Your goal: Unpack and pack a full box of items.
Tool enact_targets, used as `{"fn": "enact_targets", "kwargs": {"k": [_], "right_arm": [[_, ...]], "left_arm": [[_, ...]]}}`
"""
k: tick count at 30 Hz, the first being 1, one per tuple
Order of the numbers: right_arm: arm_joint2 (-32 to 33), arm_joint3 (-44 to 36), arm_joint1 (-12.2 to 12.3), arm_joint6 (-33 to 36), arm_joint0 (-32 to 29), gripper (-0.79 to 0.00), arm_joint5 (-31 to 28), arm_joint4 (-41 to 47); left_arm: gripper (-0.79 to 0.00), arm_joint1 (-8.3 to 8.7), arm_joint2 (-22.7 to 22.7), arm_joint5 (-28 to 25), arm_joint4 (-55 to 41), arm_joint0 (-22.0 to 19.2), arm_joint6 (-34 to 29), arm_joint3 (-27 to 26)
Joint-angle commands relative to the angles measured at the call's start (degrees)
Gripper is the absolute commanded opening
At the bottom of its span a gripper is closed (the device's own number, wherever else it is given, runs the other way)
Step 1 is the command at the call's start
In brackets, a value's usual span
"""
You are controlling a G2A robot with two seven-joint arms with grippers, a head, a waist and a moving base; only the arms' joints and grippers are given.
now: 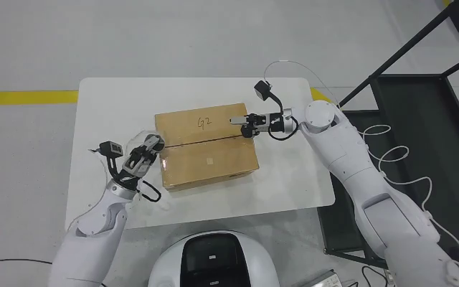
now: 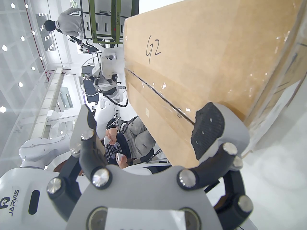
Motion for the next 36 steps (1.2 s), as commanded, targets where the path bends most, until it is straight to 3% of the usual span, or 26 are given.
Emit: {"fn": "enact_targets", "kwargs": {"k": [1,20,21,22,26,27,28,30,31,36], "right_arm": [[0.0,0.0,0.0,0.0,0.0,0.000,0.0,0.0],[0.0,0.0,0.0,0.0,0.0,0.000,0.0,0.0],[0.0,0.0,0.0,0.0,0.0,0.000,0.0,0.0],[0.0,0.0,0.0,0.0,0.0,0.000,0.0,0.0],[0.0,0.0,0.0,0.0,0.0,0.000,0.0,0.0],[0.0,0.0,0.0,0.0,0.0,0.000,0.0,0.0],[0.0,0.0,0.0,0.0,0.0,0.000,0.0,0.0],[0.0,0.0,0.0,0.0,0.0,0.000,0.0,0.0],[0.0,0.0,0.0,0.0,0.0,0.000,0.0,0.0],[0.0,0.0,0.0,0.0,0.0,0.000,0.0,0.0]], "left_arm": [[-0.785,-0.14,0.8,0.6,2.1,-0.5,0.6,0.2],[-0.785,-1.61,8.0,5.1,22.8,-3.9,9.6,0.3],[-0.745,-1.67,8.3,5.5,23.9,-4.0,9.9,0.3],[-0.779,-1.72,8.6,5.6,25.0,-4.0,10.2,0.2],[-0.782,-1.81,9.1,6.1,28.3,-4.1,10.8,-0.1],[-0.745,-1.83,9.2,6.3,28.9,-4.1,10.9,-0.2],[-0.650,-1.84,9.2,6.8,29.5,-4.1,10.9,-0.3],[-0.394,-1.90,9.3,7.8,30.5,-4.3,11.0,-0.5],[0.000,-1.94,9.4,8.0,30.5,-4.4,11.0,-0.6],[0.000,-1.96,9.3,7.5,31.2,-4.5,9.9,-1.5]]}}
